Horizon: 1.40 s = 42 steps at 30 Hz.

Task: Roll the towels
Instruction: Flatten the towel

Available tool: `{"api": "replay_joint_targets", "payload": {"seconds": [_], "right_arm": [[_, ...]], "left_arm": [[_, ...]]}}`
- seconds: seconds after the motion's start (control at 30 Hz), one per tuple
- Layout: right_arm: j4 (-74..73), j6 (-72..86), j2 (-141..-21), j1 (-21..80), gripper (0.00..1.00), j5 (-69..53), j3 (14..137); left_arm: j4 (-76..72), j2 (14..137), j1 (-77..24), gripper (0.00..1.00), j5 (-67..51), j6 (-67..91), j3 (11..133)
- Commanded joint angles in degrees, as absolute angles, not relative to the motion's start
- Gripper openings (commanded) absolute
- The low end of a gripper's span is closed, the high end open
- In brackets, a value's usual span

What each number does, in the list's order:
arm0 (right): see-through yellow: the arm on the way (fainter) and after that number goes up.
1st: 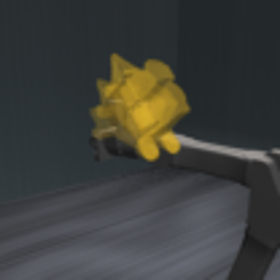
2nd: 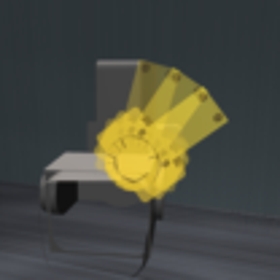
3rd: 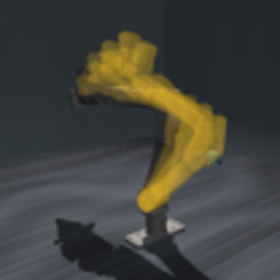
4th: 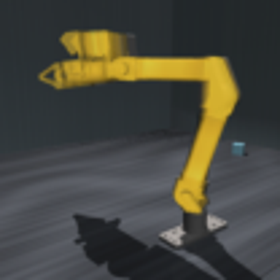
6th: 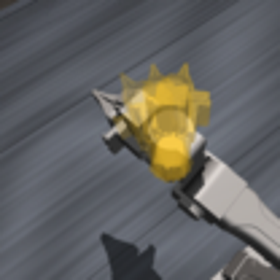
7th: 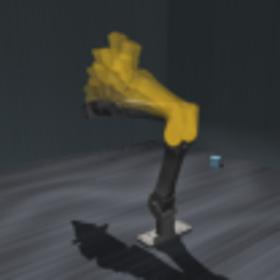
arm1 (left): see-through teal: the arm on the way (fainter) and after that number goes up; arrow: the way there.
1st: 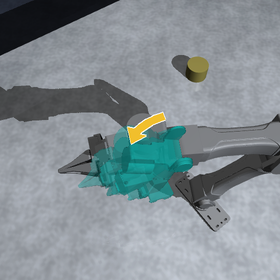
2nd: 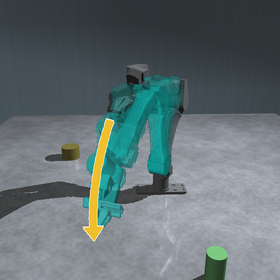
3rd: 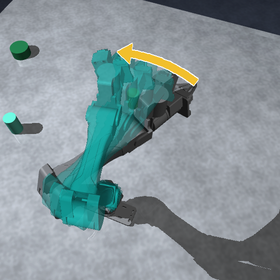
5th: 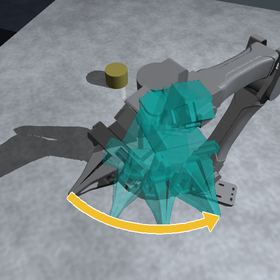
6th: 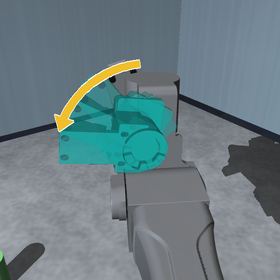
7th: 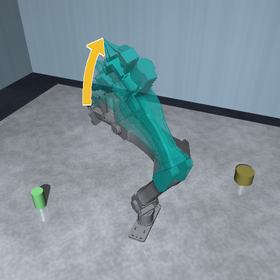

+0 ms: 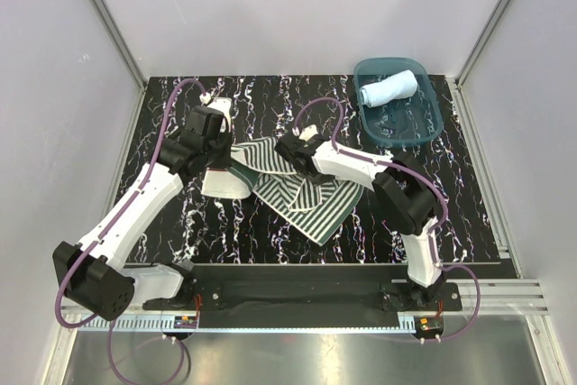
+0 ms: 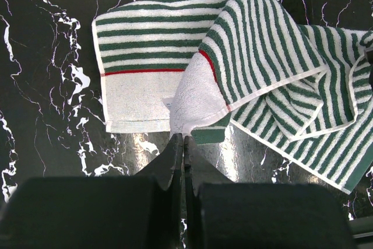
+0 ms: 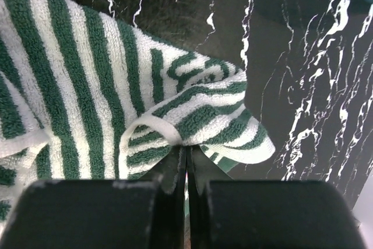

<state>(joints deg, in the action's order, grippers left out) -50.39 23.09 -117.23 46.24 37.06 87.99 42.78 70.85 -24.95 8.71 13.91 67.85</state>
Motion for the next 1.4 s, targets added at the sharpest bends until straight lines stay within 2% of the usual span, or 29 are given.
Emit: {"api": "replay_joint_targets", "payload": {"seconds": [0.0,0.13,0.17,0.2,0.23,0.27,0.33,0.6,1.1,1.37], "right_arm": [[-48.8,22.0,-112.2,46.5,0.00,41.3,89.4],[-47.9,20.8,-109.0,46.4,0.00,38.6,89.0],[-47.9,20.6,-108.6,46.4,0.09,37.5,89.1],[-48.4,20.7,-108.1,46.6,0.24,36.8,89.1],[-48.6,20.8,-107.9,46.8,0.45,36.2,89.0],[-48.9,20.9,-107.8,46.9,0.60,36.2,88.7],[-49.1,21.1,-107.3,47.6,0.65,36.6,87.6],[-48.3,19.2,-110.3,48.8,0.68,33.5,87.2],[-48.5,17.3,-120.4,49.1,0.68,36.3,93.3],[-49.8,17.5,-120.2,48.2,0.56,40.2,93.5]], "left_arm": [[41.0,69.2,-24.6,0.00,7.6,13.2,68.2],[41.1,69.4,-24.6,0.00,7.6,13.3,68.6],[41.1,69.4,-24.6,0.00,7.7,13.3,68.6],[41.2,69.5,-24.7,0.00,7.7,13.3,68.6],[41.2,69.7,-24.6,0.00,7.7,13.3,68.6],[41.3,69.9,-24.6,0.00,7.7,13.4,68.7],[41.2,70.0,-24.6,0.00,7.7,13.4,68.6],[40.5,70.0,-24.5,0.00,7.5,13.8,67.2],[36.9,69.7,-22.1,0.00,7.6,13.0,61.7],[35.7,70.1,-21.1,0.00,6.2,13.1,60.6]]}}
